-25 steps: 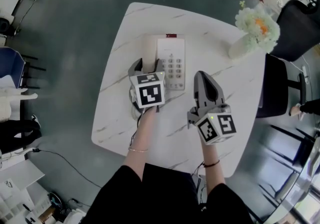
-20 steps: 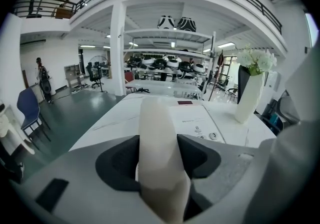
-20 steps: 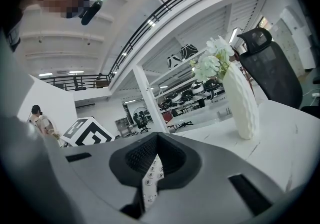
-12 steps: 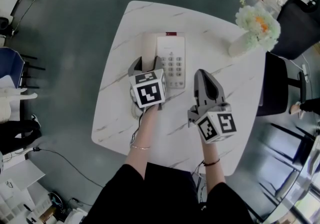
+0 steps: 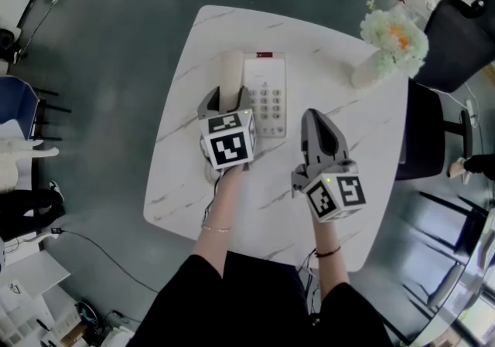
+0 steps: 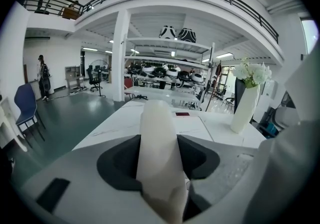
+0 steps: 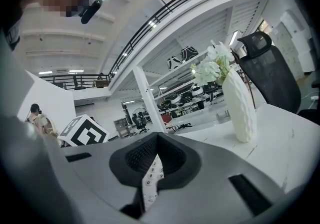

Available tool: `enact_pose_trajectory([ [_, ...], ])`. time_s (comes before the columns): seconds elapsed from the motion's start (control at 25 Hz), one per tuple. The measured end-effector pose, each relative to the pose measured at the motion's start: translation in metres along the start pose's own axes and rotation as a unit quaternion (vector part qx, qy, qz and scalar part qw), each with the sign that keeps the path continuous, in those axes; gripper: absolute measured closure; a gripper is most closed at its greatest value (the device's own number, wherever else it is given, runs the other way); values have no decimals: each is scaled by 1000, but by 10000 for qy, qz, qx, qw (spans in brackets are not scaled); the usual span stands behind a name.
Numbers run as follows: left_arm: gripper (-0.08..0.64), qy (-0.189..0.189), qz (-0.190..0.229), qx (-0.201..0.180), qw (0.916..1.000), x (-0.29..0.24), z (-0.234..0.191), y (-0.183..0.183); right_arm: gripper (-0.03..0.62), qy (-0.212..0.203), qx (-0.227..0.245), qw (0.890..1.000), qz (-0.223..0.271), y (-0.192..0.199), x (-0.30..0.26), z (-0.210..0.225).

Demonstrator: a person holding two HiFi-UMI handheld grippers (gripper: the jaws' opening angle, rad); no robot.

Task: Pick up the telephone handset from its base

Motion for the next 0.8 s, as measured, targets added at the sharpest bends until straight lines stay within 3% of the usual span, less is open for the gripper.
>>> enact_pose_trajectory([
  [0.8, 356, 580, 638, 199, 9961, 68, 5, -30, 600, 2, 350, 9992, 215, -35, 26, -18],
])
Point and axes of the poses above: the fingertips, and each gripper's own axes: x backward along the fingers, z to its right, y out of its underside, the point moved 3 cm from there along x, backward along the fingers, and after that the axes turned 1 degree about x, right-handed, at the moved point
